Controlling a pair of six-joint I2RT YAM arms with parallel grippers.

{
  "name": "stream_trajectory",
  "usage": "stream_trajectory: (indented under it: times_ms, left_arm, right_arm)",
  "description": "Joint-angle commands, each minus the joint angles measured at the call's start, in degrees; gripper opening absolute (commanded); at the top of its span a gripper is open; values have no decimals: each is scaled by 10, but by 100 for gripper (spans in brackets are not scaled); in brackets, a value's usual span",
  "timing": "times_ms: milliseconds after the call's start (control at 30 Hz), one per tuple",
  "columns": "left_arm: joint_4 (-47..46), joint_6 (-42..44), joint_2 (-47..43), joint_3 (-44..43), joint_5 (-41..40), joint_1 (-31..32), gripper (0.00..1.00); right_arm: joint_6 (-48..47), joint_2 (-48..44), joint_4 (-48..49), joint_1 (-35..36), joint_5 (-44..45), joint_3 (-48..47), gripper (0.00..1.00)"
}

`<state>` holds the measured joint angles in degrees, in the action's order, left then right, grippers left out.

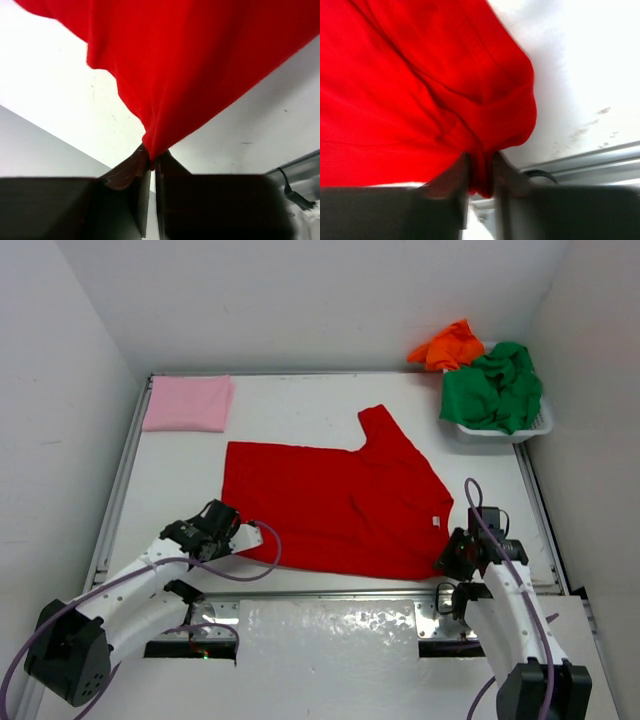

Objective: Fold and stack the t-shirts
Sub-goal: Fold the flattened tshirt in 1/3 of the way

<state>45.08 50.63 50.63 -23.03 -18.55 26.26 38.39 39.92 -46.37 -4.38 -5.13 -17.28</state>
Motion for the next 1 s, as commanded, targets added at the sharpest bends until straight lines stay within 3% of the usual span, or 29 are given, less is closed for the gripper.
stream_trajectory:
  times_ms: [0, 33, 67, 167, 333, 433, 500, 533, 567, 633, 667, 733, 800, 833, 900, 967]
  left_arm:
    - [33, -10, 2, -31, 20, 0, 7]
    - [36, -12, 7, -32, 20, 0, 25]
    - [39, -13, 10, -35, 20, 0, 57]
    - [61, -7, 23, -44, 21, 0, 92]
    - [90, 69, 32, -91, -46, -26, 99]
    - [31, 120, 68, -242, 2, -116, 100]
    - [24, 78, 175, -336, 51, -193, 100]
    - [33, 44, 224, -446, 111, -215, 94]
    - [66, 7, 322, -502, 145, -255, 87]
    - [111, -95, 413, -654, 247, -282, 66]
    - [137, -123, 448, -687, 271, -292, 63]
    - [130, -194, 513, -731, 332, -294, 62]
    - [73, -247, 528, -726, 357, -294, 62]
    - [45, -266, 529, -710, 359, -293, 62]
    - [-23, -306, 533, -694, 351, -295, 62]
    - [-74, -324, 541, -672, 333, -293, 64]
  right_arm:
    - [2, -1, -34, -3, 14, -17, 41]
    - [3, 2, -33, -3, 15, -23, 57]
    - [2, 5, -32, -3, 17, -29, 61]
    - [-17, 24, -43, -2, 28, -78, 68]
    - [-102, 88, -53, -2, 22, -272, 69]
    - [-131, 161, -9, 8, -29, -392, 70]
    - [-149, 244, 12, 35, -43, -479, 70]
    - [-156, 276, 28, 45, -35, -507, 70]
    - [-164, 311, 34, 82, -29, -574, 70]
    - [-190, 434, 31, 102, -28, -650, 69]
    - [-195, 477, 28, 112, -19, -731, 64]
    - [-202, 562, 18, 113, -3, -806, 53]
    - [-205, 684, 14, 114, 11, -915, 33]
    - [-204, 724, 8, 114, 13, -949, 27]
    - [-201, 836, 6, 115, -2, -1052, 26]
    - [-189, 901, 17, 116, 0, -1121, 34]
